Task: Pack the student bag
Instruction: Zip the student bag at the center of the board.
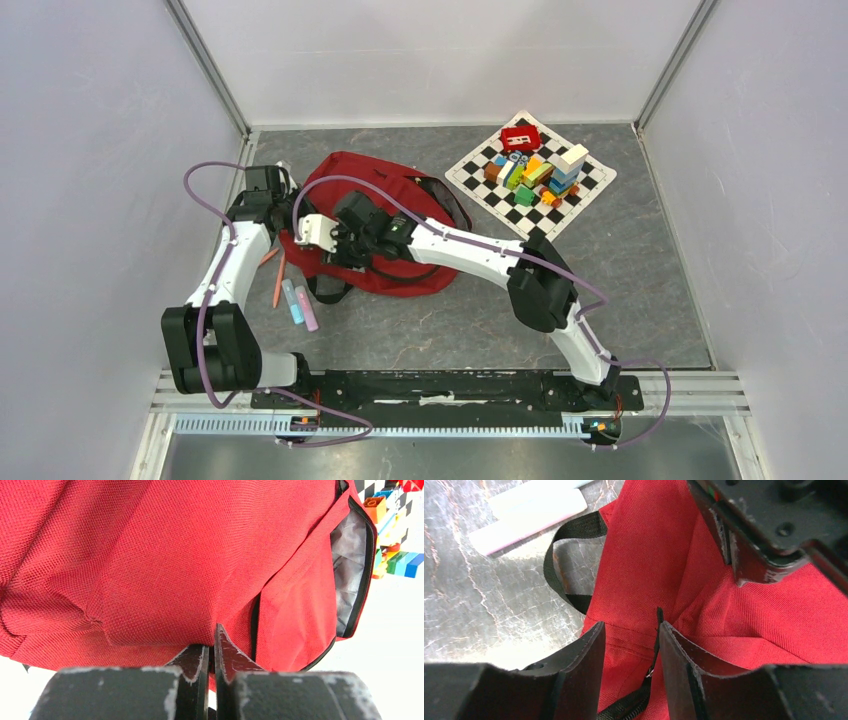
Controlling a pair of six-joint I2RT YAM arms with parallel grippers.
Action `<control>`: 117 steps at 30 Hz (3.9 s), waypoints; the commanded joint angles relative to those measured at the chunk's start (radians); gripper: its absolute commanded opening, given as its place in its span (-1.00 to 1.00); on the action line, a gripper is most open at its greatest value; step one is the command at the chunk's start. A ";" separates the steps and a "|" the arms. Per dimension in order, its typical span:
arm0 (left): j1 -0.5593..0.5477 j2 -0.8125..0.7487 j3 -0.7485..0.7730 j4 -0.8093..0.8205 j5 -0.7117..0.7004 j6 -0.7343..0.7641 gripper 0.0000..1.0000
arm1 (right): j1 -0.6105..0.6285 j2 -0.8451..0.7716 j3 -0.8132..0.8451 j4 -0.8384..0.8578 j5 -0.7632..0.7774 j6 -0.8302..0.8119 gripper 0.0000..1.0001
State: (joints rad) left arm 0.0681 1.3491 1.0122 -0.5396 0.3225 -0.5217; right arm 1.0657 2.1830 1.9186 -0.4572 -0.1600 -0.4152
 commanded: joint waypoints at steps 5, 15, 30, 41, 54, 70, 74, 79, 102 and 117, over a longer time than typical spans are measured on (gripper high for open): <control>0.004 -0.026 0.007 0.008 0.051 -0.050 -0.91 | -0.004 0.021 0.015 0.063 0.154 -0.071 -0.10; 0.004 -0.060 -0.006 0.003 0.028 -0.061 -0.96 | -0.006 0.007 -0.066 0.138 0.262 -0.098 -0.89; 0.007 -0.031 0.027 0.029 -0.021 -0.062 -0.96 | -0.006 -0.266 -0.382 0.108 -0.005 -0.011 -1.00; 0.007 -0.038 0.017 0.021 0.000 -0.035 -0.96 | -0.006 -0.401 -0.450 0.070 -0.006 -0.052 -0.86; 0.007 -0.101 0.001 -0.007 0.087 0.023 -0.96 | -0.006 -0.396 -0.450 0.244 -0.137 -0.090 -0.14; 0.007 -0.115 -0.004 -0.031 0.160 0.017 -0.96 | -0.007 -0.186 -0.254 0.226 -0.050 -0.310 0.06; 0.007 -0.135 0.009 -0.065 0.153 0.040 -0.96 | -0.007 -0.162 -0.251 0.219 -0.022 -0.318 0.09; 0.007 -0.155 0.018 -0.115 0.175 0.068 -0.96 | -0.007 -0.085 -0.207 0.160 0.046 -0.336 0.04; 0.007 -0.145 0.016 -0.095 0.205 0.035 -0.96 | 0.041 -0.163 -0.316 0.250 0.094 -0.314 -0.11; 0.007 -0.139 -0.002 -0.077 0.142 0.025 -0.96 | 0.042 -0.194 -0.314 0.168 0.139 -0.233 -1.00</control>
State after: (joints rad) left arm 0.0727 1.2144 0.9909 -0.6273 0.4515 -0.4976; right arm 1.1126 2.0613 1.6020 -0.2401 -0.0330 -0.7006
